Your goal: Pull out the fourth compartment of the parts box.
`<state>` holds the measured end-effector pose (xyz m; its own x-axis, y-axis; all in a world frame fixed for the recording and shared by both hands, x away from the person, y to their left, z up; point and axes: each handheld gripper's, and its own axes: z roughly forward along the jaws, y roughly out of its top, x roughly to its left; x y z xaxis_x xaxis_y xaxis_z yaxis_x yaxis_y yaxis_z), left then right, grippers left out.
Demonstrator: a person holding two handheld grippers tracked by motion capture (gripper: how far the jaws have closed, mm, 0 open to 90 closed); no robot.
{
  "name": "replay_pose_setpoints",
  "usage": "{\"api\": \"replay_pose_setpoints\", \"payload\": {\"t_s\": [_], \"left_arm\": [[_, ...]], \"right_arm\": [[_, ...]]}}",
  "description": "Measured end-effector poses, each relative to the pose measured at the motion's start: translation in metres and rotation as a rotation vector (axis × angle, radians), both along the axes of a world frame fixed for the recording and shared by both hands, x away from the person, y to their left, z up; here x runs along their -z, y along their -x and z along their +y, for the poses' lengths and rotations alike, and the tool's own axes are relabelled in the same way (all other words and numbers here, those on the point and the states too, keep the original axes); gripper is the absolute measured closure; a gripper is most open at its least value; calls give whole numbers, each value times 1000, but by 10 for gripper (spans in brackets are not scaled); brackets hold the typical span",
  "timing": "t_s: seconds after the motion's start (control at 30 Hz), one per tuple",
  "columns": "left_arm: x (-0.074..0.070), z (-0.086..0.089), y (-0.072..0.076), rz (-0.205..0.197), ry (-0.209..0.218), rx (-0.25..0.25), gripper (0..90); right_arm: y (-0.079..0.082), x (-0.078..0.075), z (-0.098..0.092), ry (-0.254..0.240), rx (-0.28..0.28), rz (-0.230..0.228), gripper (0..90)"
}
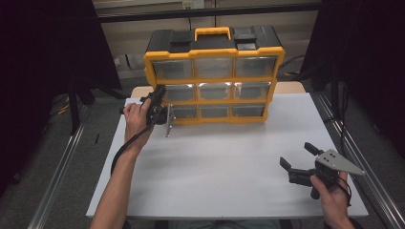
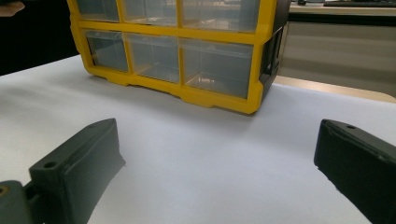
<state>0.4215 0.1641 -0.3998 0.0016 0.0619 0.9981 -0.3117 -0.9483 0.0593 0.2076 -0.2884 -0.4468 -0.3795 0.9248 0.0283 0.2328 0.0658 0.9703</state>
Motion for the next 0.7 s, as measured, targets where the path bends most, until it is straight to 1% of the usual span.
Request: {"api": "replay_pose_setpoints", "payload": {"t_s": [0.03, 0.13, 0.17, 0.3, 0.33, 0.4, 0.47, 0.5, 0.57, 0.63, 0.67, 0.7], "left_arm": [[0, 0, 0, -5, -1, -1, 791], [1, 0, 0, -2, 2, 4, 792], [0, 1, 1, -4, -6, -3, 792], [1, 1, 1, -4, 10, 10, 791], [1, 2, 2, -14, -1, 15, 791], [1, 3, 3, -5, 9, 14, 791], [2, 3, 3, -3, 17, 19, 791], [1, 3, 4, -6, 7, 17, 791], [1, 3, 5, -3, 16, 18, 791], [1, 4, 6, -1, 17, 23, 790], [0, 4, 6, -7, 14, 26, 789], [1, 4, 6, 2, 26, 29, 789]], "right_arm": [[0, 0, 0, 0, -2, 2, 5], [-1, 0, -1, -6, 3, -1, 5], [0, 0, -1, -5, 3, -1, 5], [1, 0, -1, 0, 0, -3, 5], [1, 0, -1, -1, -2, -7, 4], [1, -1, -1, -1, 0, -14, 4], [1, -1, -1, -5, -10, -14, 3], [1, -1, -1, -5, -10, -14, 3], [2, -2, 0, -9, -23, -27, 1], [2, -2, 0, -8, -32, -26, 0], [2, -2, 0, -6, -35, -25, 0], [2, -2, 0, -9, -33, -27, 0]]}}
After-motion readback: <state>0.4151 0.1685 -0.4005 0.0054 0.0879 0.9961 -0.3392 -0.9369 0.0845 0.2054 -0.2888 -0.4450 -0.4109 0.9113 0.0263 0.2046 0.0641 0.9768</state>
